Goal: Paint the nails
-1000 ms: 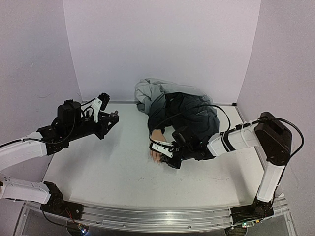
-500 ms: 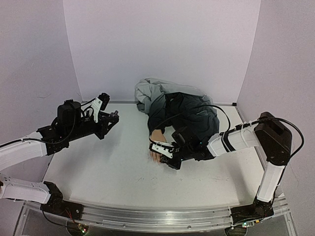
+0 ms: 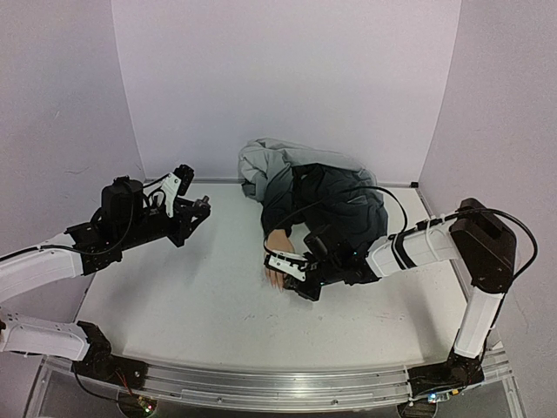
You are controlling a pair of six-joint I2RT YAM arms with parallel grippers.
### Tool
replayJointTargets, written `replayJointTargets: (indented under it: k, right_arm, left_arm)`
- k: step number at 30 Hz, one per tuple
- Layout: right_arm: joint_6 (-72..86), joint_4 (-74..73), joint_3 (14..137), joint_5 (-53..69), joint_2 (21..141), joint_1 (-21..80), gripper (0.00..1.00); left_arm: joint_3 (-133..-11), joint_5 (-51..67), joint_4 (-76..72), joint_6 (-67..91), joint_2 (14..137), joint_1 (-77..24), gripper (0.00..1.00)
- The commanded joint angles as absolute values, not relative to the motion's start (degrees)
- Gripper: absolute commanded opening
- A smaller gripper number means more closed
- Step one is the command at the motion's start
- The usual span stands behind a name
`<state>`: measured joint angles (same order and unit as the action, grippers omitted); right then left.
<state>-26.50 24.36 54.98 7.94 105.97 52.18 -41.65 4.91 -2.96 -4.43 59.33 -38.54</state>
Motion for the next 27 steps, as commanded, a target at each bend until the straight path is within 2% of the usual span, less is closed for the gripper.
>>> replayJointTargets:
  k: [1, 27]
  right_arm:
    - [-25.8, 23.0, 54.5, 8.7, 104.2, 52.6, 0.00]
    - [-25.9, 22.9, 54.8, 7.7, 104.3, 52.7, 0.00]
  left_arm:
    - [-45.0, 5.7, -5.8, -3.8, 58.0, -38.2, 0.00]
    - [-44.9, 5.8, -5.8, -3.8, 58.0, -38.1, 0.00]
